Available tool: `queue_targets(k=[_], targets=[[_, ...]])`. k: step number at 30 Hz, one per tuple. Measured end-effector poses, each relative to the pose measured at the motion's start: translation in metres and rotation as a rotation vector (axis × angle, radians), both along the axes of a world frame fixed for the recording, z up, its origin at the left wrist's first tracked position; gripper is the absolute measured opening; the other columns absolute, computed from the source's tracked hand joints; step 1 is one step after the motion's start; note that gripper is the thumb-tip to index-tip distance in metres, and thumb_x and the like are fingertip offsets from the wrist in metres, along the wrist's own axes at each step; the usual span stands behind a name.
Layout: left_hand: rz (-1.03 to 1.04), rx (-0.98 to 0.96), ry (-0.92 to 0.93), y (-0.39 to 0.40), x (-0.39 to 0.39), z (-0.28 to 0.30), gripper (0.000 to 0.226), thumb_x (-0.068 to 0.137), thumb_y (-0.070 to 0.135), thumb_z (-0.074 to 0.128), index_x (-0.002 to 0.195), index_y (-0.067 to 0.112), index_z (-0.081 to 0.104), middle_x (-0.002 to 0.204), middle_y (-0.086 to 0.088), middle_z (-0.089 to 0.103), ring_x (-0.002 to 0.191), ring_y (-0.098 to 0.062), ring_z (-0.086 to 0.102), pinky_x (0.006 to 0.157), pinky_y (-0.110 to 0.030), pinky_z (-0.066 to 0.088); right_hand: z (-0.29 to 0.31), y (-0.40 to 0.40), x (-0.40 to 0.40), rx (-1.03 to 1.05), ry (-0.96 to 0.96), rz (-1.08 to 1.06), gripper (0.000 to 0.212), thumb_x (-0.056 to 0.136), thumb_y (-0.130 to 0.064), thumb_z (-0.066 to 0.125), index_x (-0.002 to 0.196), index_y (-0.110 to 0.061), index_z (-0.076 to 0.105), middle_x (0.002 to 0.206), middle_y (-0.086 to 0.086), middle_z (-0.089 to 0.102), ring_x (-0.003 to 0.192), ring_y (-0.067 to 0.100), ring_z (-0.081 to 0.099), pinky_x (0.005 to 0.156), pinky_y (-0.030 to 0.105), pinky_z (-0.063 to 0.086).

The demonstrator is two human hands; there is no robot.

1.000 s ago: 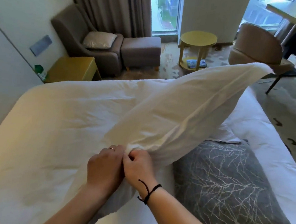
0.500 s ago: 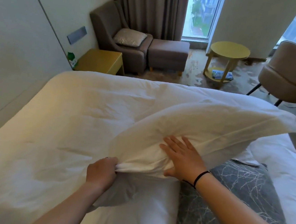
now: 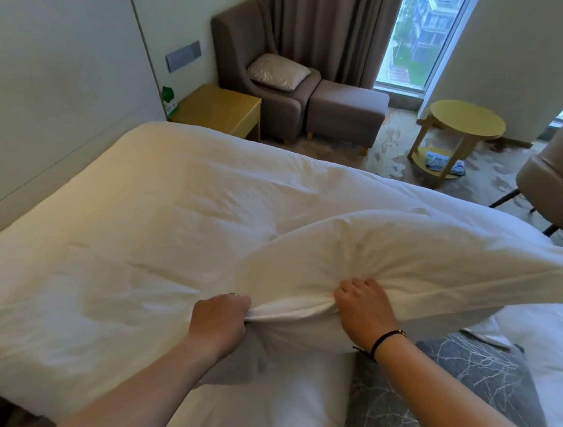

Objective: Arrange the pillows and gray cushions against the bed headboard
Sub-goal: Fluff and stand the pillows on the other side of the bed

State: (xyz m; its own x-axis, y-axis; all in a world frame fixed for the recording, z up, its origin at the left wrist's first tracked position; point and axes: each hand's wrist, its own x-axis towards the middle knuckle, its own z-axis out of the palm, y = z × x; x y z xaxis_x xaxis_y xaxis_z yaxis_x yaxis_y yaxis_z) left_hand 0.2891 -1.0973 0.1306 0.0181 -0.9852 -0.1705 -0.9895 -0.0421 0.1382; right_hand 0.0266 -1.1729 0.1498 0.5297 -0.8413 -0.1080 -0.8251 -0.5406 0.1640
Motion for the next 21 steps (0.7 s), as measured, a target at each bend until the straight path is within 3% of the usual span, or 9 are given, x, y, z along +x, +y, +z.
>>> queue_targets(k=[3,8,10,13,17,19,21], targets=[[-0.057,-0.07,-0.013,-0.01,0.031,0.012,0.006,0.078,0.017,0.045,0.079,0.023,0.047,0.087,-0.001,0.063,0.087,-0.028,0.062,0.058,-0.032,0.035,0.021,0.005,0.019,-0.01,-0.046,-0.044,0.021,0.08,-0.005,0.047,0.089,-0.019,0.059,0.09,0.001,0.062,0.084,0.023,0.056,0.074,0.033,0.039],[-0.1,-0.267,-0.083,-0.06,0.108,0.064,0.006,0.08,0.018,0.05,0.078,0.024,0.048,0.088,-0.001,0.064,0.087,-0.028,0.065,0.058,-0.031,0.031,0.087,0.002,0.085,-0.032,-0.159,-0.102,0.012,0.085,-0.012,0.049,0.075,-0.017,0.047,0.076,0.001,0.056,0.064,0.022,0.044,0.054,0.031,0.027],[-0.099,-0.356,-0.123,-0.087,0.139,0.093,0.01,0.084,0.017,0.049,0.081,0.025,0.056,0.09,-0.002,0.066,0.089,-0.029,0.065,0.064,-0.033,0.034,0.113,-0.008,0.119,-0.01,-0.2,-0.155,0.012,0.085,-0.016,0.05,0.074,-0.016,0.048,0.075,0.003,0.056,0.065,0.027,0.048,0.051,0.032,0.029],[-0.048,-0.464,-0.17,-0.119,0.173,0.133,0.025,0.09,0.016,0.044,0.093,0.024,0.068,0.093,-0.002,0.069,0.092,-0.027,0.062,0.082,-0.04,0.041,0.141,-0.024,0.167,0.034,-0.283,-0.249,0.012,0.086,-0.024,0.051,0.075,-0.018,0.054,0.081,0.007,0.06,0.074,0.032,0.055,0.06,0.034,0.042],[-0.001,-0.495,-0.004,-0.13,0.201,0.148,0.029,0.095,0.035,0.046,0.113,0.024,0.065,0.109,-0.002,0.067,0.099,-0.027,0.061,0.086,-0.044,0.046,0.139,-0.033,0.232,0.176,-0.423,-0.405,0.026,0.088,-0.025,0.053,0.063,-0.016,0.05,0.074,0.005,0.056,0.07,0.027,0.051,0.058,0.03,0.036],[0.019,-0.362,0.165,-0.12,0.212,0.135,0.046,0.091,0.053,0.05,0.128,0.027,0.054,0.126,-0.001,0.06,0.109,-0.028,0.06,0.085,-0.044,0.047,0.126,-0.034,0.263,0.249,-0.476,-0.504,0.028,0.085,-0.02,0.055,0.06,-0.011,0.046,0.066,0.007,0.052,0.064,0.026,0.048,0.051,0.03,0.031],[0.063,-0.216,0.289,-0.105,0.223,0.115,0.061,0.084,0.068,0.049,0.132,0.031,0.049,0.131,0.0,0.057,0.113,-0.028,0.06,0.082,-0.042,0.045,0.115,-0.035,0.293,0.303,-0.55,-0.577,0.033,0.083,-0.016,0.058,0.056,-0.012,0.04,0.058,0.004,0.043,0.06,0.025,0.043,0.047,0.028,0.027]])
